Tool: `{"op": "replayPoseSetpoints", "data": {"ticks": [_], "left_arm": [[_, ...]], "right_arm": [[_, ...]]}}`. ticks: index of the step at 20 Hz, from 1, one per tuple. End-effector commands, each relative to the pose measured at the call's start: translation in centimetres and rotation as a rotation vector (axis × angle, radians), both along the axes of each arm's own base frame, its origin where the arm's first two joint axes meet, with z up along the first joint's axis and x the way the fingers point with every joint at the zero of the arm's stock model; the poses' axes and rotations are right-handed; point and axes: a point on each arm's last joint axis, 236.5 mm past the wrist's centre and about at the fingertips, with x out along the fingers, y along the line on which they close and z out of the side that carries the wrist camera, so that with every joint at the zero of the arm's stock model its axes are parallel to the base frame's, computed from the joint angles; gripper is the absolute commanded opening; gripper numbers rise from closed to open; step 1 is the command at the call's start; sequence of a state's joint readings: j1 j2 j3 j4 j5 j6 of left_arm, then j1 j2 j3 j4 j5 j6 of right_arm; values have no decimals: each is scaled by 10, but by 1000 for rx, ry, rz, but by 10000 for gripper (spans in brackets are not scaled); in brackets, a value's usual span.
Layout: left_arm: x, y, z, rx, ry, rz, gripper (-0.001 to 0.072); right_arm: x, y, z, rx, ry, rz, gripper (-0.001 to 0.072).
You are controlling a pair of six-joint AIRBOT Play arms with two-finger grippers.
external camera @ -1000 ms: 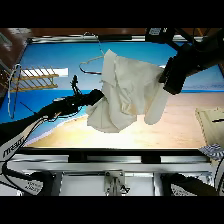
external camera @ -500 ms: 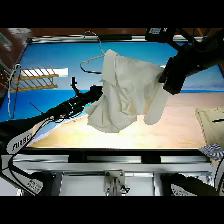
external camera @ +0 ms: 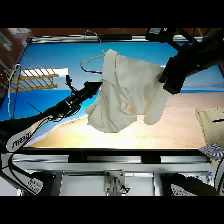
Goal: Fold the shirts.
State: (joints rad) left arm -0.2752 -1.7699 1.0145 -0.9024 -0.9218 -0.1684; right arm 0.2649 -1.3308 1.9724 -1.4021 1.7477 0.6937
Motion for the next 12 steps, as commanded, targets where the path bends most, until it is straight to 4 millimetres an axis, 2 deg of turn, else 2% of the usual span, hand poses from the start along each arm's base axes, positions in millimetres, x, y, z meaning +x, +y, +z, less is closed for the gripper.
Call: {"op": "replayPoseSetpoints", "data": {"ticks": [1,4,7,10,12], "left_arm": [[1,19,18,-5,-43,-4,53],[-4,49,33,76,-54,24,51],[-7,86,45,143,-67,67,51],[0,113,79,113,-112,119,51],[2,128,108,109,-171,150,52]], "right_arm": [[3,-6,0,-8,-4,-47,86],[5,-7,4,13,-13,-97,86],[8,2,26,75,-100,-82,85],[-14,19,39,146,-83,-13,85],[-33,17,36,137,-31,0,85]]}}
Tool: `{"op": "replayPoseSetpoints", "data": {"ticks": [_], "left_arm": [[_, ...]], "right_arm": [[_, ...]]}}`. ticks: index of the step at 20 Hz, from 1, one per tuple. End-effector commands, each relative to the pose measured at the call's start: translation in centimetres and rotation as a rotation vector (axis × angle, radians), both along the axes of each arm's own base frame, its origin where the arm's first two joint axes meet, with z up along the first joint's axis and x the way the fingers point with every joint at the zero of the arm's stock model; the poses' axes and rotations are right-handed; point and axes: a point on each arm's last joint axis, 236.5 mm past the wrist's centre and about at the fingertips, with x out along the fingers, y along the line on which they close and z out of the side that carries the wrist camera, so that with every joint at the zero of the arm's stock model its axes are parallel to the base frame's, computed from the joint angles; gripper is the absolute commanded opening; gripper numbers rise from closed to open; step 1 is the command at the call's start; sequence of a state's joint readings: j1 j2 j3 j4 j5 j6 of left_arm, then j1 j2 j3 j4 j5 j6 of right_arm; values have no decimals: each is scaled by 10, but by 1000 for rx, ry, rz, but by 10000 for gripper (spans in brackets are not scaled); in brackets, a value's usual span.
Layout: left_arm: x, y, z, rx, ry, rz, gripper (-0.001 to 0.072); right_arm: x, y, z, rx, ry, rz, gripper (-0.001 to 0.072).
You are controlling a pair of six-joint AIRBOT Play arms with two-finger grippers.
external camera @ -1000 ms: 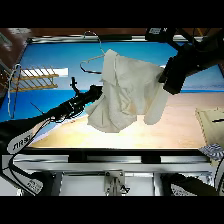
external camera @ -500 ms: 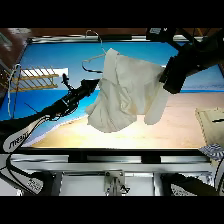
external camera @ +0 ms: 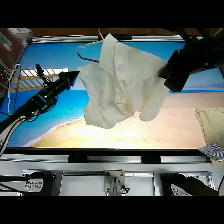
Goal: Fold the shirts.
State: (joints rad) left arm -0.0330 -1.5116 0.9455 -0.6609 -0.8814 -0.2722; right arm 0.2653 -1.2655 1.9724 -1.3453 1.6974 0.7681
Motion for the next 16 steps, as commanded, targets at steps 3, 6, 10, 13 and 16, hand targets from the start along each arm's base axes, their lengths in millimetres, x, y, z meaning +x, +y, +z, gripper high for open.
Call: {"op": "replayPoseSetpoints", "data": {"ticks": [3,6,10,13,16], "left_arm": [[0,43,64,-2,-109,79,52],[-5,44,77,-31,-126,67,52],[-18,38,101,-43,-185,36,52],[-32,37,130,-34,-255,31,52],[-54,34,170,-30,-345,24,52]], "right_arm": [[-33,4,10,28,41,40,85],[-37,8,12,47,42,56,85],[-37,8,12,48,43,48,85],[-35,6,11,49,54,26,85],[-30,5,4,41,71,13,85]]}}
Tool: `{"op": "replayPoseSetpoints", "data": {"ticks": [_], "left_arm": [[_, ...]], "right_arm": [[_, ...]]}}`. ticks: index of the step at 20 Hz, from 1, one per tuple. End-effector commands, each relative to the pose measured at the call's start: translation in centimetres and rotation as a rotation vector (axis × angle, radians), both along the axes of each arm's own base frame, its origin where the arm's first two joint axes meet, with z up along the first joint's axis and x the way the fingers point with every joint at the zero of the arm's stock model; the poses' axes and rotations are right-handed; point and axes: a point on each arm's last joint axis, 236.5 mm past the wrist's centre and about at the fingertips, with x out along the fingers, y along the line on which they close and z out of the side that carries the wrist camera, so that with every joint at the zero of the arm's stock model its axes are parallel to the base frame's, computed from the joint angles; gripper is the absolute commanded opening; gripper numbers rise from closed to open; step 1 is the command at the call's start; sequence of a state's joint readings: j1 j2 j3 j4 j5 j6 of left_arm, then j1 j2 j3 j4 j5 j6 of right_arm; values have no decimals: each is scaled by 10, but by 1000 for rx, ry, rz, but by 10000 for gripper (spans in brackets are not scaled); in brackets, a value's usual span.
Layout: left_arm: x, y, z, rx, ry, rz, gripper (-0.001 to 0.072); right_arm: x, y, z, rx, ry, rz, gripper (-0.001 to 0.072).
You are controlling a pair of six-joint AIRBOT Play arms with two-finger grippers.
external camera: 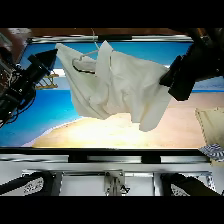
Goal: Fold the shirts.
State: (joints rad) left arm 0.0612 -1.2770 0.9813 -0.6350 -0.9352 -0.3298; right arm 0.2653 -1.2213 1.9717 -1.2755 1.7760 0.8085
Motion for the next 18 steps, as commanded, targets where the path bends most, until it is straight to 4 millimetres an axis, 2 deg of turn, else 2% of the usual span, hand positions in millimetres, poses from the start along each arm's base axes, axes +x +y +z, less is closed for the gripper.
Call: {"op": "replayPoseSetpoints", "data": {"ticks": [1,3,5,7,8,9,11,14,16,18], "left_arm": [[-28,-5,48,9,-113,-12,52],[-53,-15,81,6,-204,-53,52],[-86,-36,113,-4,-303,-140,53],[-113,-57,132,-10,-350,-211,53],[-122,-65,132,14,-352,-238,53],[-127,-72,127,45,-327,-264,52],[-131,-81,102,151,-246,-305,52],[-128,-91,45,333,-81,-354,52],[-122,-88,2,482,26,-348,53],[-113,-79,-20,568,83,-308,53]], "right_arm": [[5,0,-8,-4,29,-22,85],[10,8,-17,-6,56,-18,85],[17,18,-24,-14,62,-37,85],[38,18,-23,-11,16,-133,85],[49,15,-19,3,-15,-188,85],[59,11,-14,29,-38,-262,84],[74,1,-7,59,-73,-382,84],[68,16,-6,133,-29,-376,84],[60,30,0,189,-6,-341,83],[55,35,8,223,-8,-330,83]]}}
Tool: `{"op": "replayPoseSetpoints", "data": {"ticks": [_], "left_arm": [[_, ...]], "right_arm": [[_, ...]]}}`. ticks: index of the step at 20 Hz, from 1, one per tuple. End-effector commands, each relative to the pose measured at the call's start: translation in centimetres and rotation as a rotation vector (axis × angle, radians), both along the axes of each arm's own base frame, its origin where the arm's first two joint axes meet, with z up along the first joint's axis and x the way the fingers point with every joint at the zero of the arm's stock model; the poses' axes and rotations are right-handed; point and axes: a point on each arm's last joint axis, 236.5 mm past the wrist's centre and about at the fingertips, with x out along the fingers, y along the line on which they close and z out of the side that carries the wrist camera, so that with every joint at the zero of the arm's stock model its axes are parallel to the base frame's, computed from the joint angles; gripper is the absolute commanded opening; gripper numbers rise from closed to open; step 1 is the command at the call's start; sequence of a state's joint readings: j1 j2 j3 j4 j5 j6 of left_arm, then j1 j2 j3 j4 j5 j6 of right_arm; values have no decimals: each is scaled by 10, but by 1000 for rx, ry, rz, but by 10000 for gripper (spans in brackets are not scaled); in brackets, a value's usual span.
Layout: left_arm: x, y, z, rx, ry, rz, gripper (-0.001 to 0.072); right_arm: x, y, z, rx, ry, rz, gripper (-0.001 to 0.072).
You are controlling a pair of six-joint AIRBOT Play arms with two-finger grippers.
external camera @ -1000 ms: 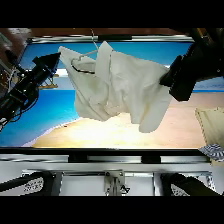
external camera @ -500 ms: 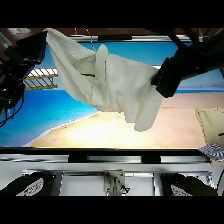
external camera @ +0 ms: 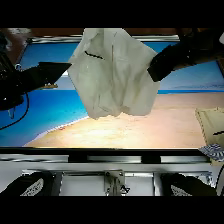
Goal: Fold the shirts.
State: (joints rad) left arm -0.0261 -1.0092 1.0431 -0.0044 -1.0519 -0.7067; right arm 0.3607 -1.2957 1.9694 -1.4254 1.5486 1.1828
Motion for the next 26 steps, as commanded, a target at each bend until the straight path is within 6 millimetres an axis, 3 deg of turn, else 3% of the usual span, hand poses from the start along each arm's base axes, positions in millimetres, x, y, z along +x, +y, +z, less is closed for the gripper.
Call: {"op": "replayPoseSetpoints", "data": {"ticks": [1,3,4,5,6,11,16,19,21,26], "left_arm": [[15,15,-51,205,85,86,54],[23,20,-49,201,79,125,59],[23,20,-48,198,78,126,123],[22,18,-46,185,80,120,345],[20,16,-41,158,82,114,445],[12,10,9,78,-12,78,543],[-4,9,94,82,-242,79,543],[-17,10,135,77,-346,85,539],[-23,12,151,80,-389,93,535],[-20,24,158,86,-405,126,534]], "right_arm": [[-8,15,17,95,-15,15,83],[-13,17,27,125,-36,12,83],[-15,16,32,132,-51,12,83],[-16,16,39,141,-72,10,82],[-15,16,45,153,-95,9,82],[-6,18,72,209,-205,-1,81],[9,21,108,281,-354,-17,80],[19,16,149,346,-516,-49,80],[24,-2,175,343,-628,-111,80],[22,-96,216,158,-843,-406,80]]}}
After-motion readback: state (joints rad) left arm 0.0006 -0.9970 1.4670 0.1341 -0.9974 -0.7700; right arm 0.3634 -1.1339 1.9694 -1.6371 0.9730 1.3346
